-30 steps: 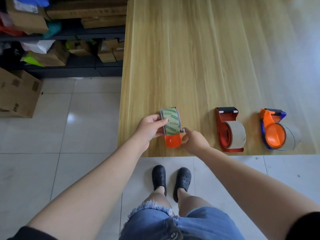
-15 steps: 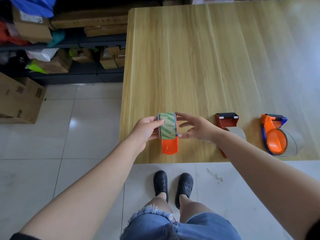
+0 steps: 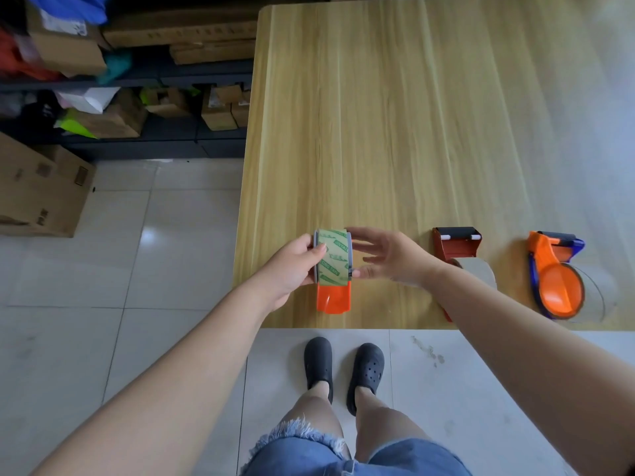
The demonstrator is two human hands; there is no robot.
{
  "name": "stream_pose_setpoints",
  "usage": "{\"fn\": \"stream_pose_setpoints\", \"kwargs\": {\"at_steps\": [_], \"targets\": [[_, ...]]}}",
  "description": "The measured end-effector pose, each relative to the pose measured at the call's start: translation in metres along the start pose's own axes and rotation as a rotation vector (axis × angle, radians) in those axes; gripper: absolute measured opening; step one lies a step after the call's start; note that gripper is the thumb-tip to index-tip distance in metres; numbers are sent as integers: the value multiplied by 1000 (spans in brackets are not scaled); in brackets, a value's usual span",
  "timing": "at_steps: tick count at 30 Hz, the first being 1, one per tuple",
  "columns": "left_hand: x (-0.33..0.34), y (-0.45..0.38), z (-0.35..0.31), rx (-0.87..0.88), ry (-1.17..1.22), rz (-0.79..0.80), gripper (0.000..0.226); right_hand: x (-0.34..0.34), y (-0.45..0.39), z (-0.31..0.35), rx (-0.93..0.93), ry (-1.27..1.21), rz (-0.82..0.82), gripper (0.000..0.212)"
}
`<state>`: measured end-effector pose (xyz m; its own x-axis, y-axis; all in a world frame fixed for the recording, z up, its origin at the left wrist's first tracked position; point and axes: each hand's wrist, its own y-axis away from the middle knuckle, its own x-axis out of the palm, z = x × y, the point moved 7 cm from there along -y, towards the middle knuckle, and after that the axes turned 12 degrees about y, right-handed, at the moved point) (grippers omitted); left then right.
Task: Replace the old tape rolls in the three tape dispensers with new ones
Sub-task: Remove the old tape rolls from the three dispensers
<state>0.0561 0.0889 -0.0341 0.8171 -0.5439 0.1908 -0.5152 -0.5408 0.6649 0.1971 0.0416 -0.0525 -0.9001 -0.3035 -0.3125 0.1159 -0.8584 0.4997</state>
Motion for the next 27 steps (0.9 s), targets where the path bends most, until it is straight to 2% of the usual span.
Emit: {"fn": "stream_pose_setpoints", "kwargs": {"at_steps": [6, 10, 15, 22, 27], "targets": [[2, -2, 4, -22, 73, 71, 27, 4, -1, -7, -49, -142, -53, 69], [-1, 1, 3, -2, -58, 188, 49, 5, -1, -9, -67, -190, -68, 66], [-5, 0, -1, 93, -134, 130, 50, 8, -1, -10, -74, -253, -87, 64], [-5, -4, -1, 200, -23, 61, 44, 7, -1, -11, -90, -411, -82, 62], [1, -7, 2, 200, 29, 82, 46, 5, -4, -13, -89, -396, -61, 63]]}}
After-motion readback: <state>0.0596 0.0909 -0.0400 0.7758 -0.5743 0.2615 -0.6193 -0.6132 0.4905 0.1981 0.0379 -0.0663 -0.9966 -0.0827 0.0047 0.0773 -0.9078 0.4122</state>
